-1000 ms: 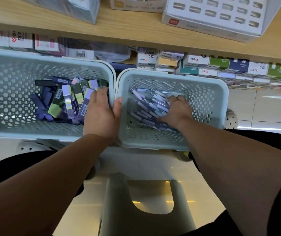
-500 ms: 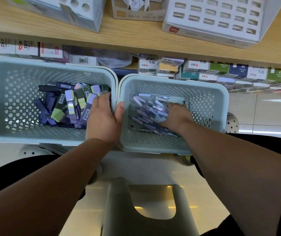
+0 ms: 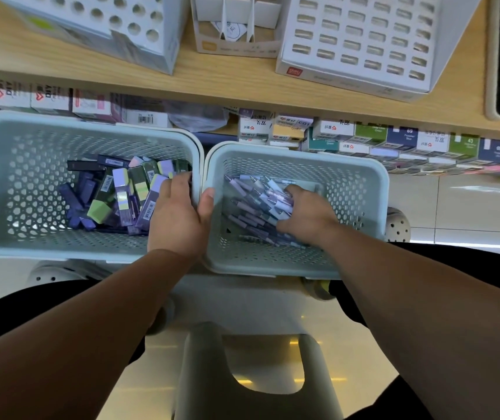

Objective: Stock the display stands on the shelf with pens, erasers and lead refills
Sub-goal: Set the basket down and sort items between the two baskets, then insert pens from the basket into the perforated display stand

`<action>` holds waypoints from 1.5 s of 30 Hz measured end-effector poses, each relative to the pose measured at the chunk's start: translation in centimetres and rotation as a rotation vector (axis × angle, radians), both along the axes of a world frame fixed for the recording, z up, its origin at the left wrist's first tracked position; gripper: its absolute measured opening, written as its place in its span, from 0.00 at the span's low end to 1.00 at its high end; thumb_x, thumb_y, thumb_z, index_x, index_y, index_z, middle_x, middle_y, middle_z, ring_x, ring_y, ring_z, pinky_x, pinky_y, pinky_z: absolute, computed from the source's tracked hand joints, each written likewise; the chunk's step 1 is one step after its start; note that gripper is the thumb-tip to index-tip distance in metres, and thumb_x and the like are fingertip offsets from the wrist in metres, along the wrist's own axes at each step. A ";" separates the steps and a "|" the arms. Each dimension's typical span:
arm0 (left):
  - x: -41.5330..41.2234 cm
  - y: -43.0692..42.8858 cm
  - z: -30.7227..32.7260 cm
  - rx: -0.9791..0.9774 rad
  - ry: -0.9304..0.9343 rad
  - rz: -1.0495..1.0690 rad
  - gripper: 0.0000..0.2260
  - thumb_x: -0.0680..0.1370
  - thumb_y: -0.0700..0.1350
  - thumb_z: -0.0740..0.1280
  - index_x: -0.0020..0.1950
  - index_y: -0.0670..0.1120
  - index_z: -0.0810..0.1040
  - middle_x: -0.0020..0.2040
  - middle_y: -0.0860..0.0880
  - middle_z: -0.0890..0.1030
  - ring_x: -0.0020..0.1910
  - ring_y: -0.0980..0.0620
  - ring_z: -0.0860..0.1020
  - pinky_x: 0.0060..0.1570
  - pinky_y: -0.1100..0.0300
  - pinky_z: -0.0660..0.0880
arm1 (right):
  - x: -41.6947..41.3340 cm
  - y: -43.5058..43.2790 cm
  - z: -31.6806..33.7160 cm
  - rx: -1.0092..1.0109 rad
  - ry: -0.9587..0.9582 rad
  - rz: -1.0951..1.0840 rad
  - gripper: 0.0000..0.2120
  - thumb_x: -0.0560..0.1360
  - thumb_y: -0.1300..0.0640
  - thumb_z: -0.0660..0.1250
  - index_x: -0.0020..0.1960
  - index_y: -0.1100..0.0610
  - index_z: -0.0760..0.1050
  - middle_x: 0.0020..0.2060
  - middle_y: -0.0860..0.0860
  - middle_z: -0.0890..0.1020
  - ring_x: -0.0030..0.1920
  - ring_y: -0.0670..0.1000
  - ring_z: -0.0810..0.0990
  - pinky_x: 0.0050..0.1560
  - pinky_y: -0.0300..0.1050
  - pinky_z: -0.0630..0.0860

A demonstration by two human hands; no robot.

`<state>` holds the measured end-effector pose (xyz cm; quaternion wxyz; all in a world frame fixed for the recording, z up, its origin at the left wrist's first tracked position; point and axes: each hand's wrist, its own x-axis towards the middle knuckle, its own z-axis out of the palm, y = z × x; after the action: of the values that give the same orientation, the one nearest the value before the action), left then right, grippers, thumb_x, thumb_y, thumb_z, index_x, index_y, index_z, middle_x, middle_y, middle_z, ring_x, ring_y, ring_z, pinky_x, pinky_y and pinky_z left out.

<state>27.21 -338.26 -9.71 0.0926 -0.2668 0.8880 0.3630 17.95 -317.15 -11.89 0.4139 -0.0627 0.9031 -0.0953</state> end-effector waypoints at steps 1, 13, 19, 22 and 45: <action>0.0 0.0 0.1 0.000 -0.004 -0.004 0.19 0.83 0.53 0.59 0.69 0.43 0.69 0.60 0.42 0.73 0.51 0.52 0.66 0.48 0.56 0.64 | -0.1 -0.1 0.2 -0.021 0.000 -0.019 0.26 0.70 0.50 0.75 0.64 0.54 0.70 0.37 0.48 0.75 0.38 0.51 0.77 0.35 0.44 0.72; -1.0 -1.1 3.1 -0.109 0.033 -0.034 0.21 0.81 0.53 0.64 0.69 0.41 0.70 0.62 0.39 0.73 0.61 0.39 0.71 0.60 0.47 0.69 | -1.0 -2.2 7.6 -0.312 -0.090 -0.145 0.43 0.71 0.58 0.76 0.80 0.57 0.58 0.71 0.57 0.73 0.46 0.53 0.77 0.37 0.38 0.70; -2.9 0.6 11.8 0.237 0.058 -0.267 0.21 0.83 0.60 0.53 0.68 0.50 0.70 0.57 0.48 0.76 0.54 0.49 0.75 0.55 0.53 0.71 | -1.3 -3.2 14.0 -0.520 -0.134 -0.441 0.13 0.69 0.62 0.77 0.49 0.54 0.77 0.38 0.52 0.81 0.39 0.53 0.80 0.39 0.44 0.75; -3.6 1.3 17.1 0.466 -0.260 -0.221 0.17 0.82 0.64 0.53 0.64 0.57 0.70 0.55 0.49 0.79 0.51 0.49 0.81 0.57 0.49 0.76 | -1.1 -3.7 17.7 -0.683 -0.117 -0.566 0.10 0.69 0.65 0.75 0.45 0.55 0.78 0.32 0.50 0.81 0.35 0.51 0.80 0.37 0.43 0.75; -7.4 0.6 26.1 0.902 0.073 -0.082 0.08 0.83 0.43 0.64 0.49 0.41 0.79 0.38 0.43 0.82 0.35 0.44 0.82 0.36 0.54 0.81 | -5.1 -6.0 29.7 -1.127 -0.160 -1.047 0.05 0.72 0.64 0.73 0.46 0.59 0.78 0.32 0.54 0.80 0.30 0.54 0.81 0.34 0.47 0.81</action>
<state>19.77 -337.65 16.43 0.1824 -0.1515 0.6537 0.7187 12.85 -323.18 17.82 0.2844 0.1785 0.5973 -0.7283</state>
